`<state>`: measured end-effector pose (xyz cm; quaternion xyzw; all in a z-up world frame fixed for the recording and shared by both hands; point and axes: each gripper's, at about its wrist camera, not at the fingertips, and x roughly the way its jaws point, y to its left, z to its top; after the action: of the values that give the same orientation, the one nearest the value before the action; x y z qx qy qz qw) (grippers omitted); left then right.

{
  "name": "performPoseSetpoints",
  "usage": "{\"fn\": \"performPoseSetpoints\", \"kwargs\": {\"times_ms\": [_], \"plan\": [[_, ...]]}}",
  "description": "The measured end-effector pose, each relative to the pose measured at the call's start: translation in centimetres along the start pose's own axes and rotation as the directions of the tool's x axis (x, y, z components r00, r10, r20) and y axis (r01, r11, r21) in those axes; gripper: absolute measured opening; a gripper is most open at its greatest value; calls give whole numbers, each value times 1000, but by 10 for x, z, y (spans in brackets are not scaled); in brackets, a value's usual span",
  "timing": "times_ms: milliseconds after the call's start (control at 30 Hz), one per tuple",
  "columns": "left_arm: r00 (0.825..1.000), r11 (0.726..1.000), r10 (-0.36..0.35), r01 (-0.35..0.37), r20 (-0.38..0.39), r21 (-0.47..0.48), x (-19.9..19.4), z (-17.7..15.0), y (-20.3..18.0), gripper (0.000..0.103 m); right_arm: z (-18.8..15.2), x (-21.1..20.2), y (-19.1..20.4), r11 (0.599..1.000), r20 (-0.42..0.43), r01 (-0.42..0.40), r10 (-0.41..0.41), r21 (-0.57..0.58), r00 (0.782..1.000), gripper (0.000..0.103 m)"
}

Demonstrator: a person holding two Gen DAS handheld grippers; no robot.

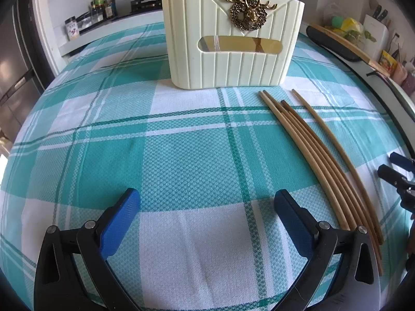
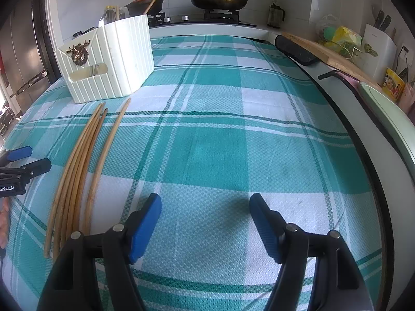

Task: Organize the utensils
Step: 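Grasp a wooden chopstick with left gripper while right gripper grasps another chopstick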

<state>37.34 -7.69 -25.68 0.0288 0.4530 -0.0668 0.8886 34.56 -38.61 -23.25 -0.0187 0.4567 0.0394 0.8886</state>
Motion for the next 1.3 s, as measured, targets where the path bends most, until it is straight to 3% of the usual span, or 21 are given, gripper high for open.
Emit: {"fn": "performPoseSetpoints", "kwargs": {"times_ms": [567,800,900,1300], "plan": [[1000,1000,2,-2,-2,-16,-5,-1,-2,103,0,0,0,1000,2,1,-1,0,1000,73],[991,985,-131,133,24,-107,-31,-1,-26,103,0,0,0,1000,2,0,0,1,1000,73],[994,989,-108,111,36,-94,-33,-1,-38,103,0,0,0,1000,2,0,0,0,1000,73],[999,1000,14,-14,-41,-5,-7,-4,-63,103,0,0,0,1000,3,0,0,0,1000,73]]}}
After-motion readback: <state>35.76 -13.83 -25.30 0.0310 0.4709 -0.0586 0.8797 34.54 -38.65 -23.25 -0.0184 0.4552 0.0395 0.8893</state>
